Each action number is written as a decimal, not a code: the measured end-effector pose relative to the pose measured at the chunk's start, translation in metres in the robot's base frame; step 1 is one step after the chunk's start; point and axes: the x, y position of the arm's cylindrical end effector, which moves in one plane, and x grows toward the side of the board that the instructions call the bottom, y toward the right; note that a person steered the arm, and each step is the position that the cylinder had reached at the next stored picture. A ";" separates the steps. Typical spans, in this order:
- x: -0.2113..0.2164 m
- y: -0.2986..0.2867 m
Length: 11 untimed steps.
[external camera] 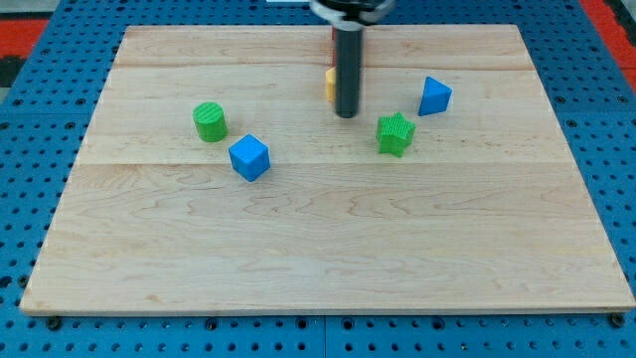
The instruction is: Move the blue triangle a bit right
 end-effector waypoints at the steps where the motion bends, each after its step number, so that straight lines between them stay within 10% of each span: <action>1: -0.009 0.039; 11: -0.030 0.115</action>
